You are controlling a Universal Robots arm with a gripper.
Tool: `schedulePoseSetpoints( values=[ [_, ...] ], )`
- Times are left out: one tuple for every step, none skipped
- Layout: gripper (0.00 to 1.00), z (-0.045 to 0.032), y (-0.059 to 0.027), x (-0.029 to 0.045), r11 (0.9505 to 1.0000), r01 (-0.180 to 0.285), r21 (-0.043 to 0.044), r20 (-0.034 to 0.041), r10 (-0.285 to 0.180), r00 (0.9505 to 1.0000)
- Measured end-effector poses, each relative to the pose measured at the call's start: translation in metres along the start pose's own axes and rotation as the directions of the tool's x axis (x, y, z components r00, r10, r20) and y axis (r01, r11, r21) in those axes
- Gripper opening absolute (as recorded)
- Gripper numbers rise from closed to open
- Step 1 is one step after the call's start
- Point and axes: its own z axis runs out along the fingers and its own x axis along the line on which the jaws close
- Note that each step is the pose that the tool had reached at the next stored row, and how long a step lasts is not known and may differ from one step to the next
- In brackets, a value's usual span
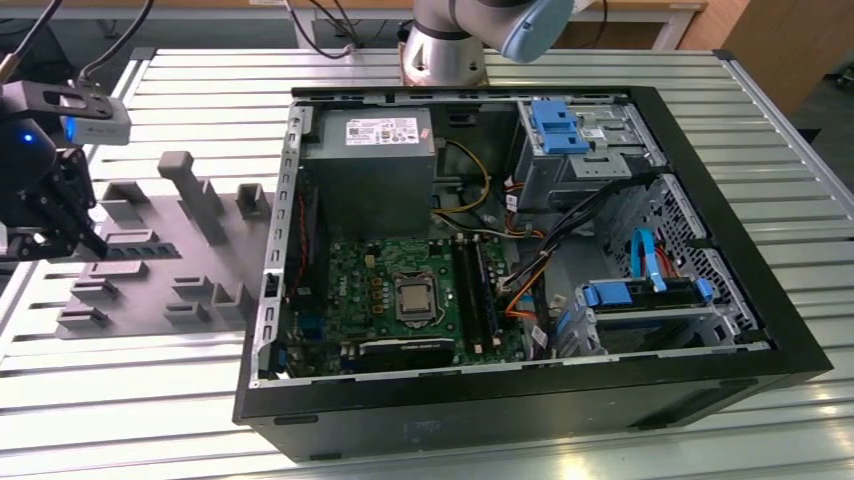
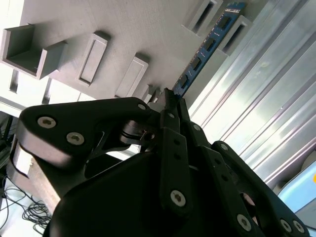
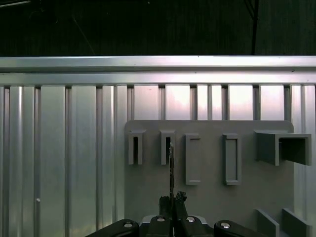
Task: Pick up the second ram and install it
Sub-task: 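Pick up the second ram and move it above second insertion slot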
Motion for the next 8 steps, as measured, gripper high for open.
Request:
schedulePoseSetpoints(
  values=[
    [0.14, -0.0004, 0.0000, 0.0000, 1.0000, 0.000, -0.0002, -0.0001, 0.000, 1.0000],
    [0.14, -0.0009, 0.0000, 0.0000, 1.0000, 0.000, -0.0001, -0.0001, 0.000, 1.0000],
    [0.14, -0.0017, 0.0000, 0.0000, 1.0000, 0.000, 0.0000, 0.0000, 0.000, 1.0000],
    [0.14, -0.0025, 0.0000, 0.0000, 1.0000, 0.000, 0.0001, 0.0001, 0.000, 1.0000],
    [0.14, -0.0033, 0.0000, 0.0000, 1.0000, 0.000, 0.0000, 0.0000, 0.000, 1.0000],
    [0.14, -0.0042, 0.0000, 0.0000, 1.0000, 0.000, 0.0000, 0.0000, 0.000, 1.0000],
    [0.14, -0.0051, 0.0000, -0.0001, 1.0000, 0.000, 0.0001, 0.0001, 0.000, 1.0000],
    [0.14, -0.0062, 0.0000, 0.0000, 1.0000, 0.000, 0.0000, 0.0001, 0.000, 1.0000]
  ],
)
